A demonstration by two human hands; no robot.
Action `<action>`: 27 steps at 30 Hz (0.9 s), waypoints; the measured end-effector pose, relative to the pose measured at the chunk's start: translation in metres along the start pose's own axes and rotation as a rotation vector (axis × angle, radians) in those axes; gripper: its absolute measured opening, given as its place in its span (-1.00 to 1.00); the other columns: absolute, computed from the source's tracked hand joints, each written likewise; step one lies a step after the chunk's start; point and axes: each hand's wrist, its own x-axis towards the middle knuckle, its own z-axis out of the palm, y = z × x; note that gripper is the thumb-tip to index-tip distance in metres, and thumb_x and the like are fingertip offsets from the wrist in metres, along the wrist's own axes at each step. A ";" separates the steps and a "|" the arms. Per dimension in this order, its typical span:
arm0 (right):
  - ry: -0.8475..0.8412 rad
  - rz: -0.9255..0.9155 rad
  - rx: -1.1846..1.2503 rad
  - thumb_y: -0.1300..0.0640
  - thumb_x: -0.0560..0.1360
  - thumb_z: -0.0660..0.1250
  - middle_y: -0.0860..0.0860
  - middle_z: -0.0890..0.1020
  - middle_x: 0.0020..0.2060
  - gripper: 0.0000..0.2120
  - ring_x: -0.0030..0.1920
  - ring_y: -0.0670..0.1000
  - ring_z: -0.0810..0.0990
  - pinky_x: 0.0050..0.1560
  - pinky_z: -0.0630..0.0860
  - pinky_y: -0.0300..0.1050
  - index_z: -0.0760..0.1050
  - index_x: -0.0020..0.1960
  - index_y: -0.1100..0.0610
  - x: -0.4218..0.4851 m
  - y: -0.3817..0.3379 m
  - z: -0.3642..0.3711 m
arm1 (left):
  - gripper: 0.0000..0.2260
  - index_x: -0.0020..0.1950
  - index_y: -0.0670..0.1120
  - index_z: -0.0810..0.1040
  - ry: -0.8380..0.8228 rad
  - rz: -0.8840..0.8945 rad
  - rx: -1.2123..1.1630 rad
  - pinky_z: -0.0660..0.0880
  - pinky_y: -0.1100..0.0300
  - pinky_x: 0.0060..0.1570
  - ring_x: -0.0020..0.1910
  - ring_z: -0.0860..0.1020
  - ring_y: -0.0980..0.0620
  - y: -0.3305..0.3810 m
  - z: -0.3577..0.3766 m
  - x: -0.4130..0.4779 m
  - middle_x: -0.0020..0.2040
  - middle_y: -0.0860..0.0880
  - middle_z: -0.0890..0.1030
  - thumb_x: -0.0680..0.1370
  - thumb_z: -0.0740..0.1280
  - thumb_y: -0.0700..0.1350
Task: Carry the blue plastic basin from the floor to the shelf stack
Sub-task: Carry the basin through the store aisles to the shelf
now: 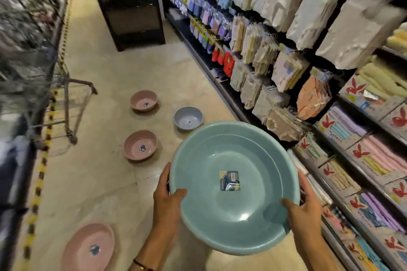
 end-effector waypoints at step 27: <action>-1.145 -0.281 -0.304 0.41 0.36 0.34 0.03 0.65 0.17 -0.31 0.08 0.08 0.62 0.02 0.55 -0.01 0.48 0.43 -0.02 -0.069 -0.024 0.374 | -0.29 0.48 0.11 0.48 1.157 0.132 -0.362 0.67 0.23 -0.07 0.21 0.64 0.11 -0.033 -0.222 -0.081 0.28 0.14 0.66 0.48 0.33 -0.53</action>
